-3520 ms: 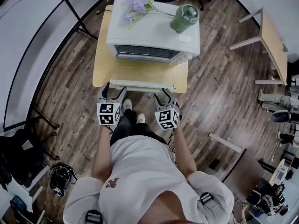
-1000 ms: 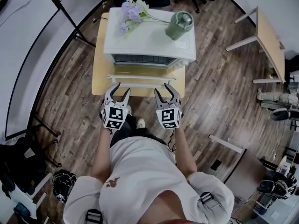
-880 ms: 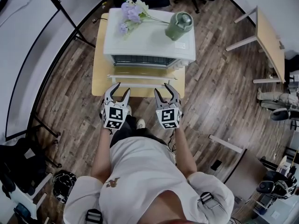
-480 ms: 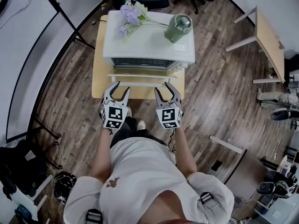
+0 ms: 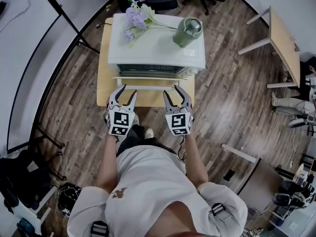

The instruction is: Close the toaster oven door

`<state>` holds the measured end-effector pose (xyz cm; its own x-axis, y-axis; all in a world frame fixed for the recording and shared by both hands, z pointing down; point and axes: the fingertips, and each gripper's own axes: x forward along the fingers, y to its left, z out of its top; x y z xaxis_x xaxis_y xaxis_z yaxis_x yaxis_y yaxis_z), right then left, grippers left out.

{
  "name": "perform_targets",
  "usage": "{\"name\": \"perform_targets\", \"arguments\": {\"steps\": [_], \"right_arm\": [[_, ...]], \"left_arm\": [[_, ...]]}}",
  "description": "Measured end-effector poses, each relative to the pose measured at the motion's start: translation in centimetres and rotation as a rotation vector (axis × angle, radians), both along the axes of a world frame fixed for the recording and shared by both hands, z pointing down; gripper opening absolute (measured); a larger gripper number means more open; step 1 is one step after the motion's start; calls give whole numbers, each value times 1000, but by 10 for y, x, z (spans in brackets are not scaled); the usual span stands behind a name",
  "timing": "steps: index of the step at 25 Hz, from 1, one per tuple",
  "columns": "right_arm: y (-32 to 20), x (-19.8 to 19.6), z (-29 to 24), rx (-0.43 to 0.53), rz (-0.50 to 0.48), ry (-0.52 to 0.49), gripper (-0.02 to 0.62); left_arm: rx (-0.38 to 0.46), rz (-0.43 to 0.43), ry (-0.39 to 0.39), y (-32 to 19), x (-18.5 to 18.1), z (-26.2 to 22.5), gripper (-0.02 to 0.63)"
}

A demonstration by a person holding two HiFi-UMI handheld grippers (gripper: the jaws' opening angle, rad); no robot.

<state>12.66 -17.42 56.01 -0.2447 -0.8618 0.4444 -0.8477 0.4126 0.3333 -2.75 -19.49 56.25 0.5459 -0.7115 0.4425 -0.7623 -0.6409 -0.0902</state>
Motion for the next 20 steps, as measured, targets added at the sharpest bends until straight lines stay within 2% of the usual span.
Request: {"name": "perform_targets", "arguments": {"steps": [20], "right_arm": [[-27,3,-13,19,15,-13,186]], "left_arm": [[18,2,15,-29,3,-16,183]]}}
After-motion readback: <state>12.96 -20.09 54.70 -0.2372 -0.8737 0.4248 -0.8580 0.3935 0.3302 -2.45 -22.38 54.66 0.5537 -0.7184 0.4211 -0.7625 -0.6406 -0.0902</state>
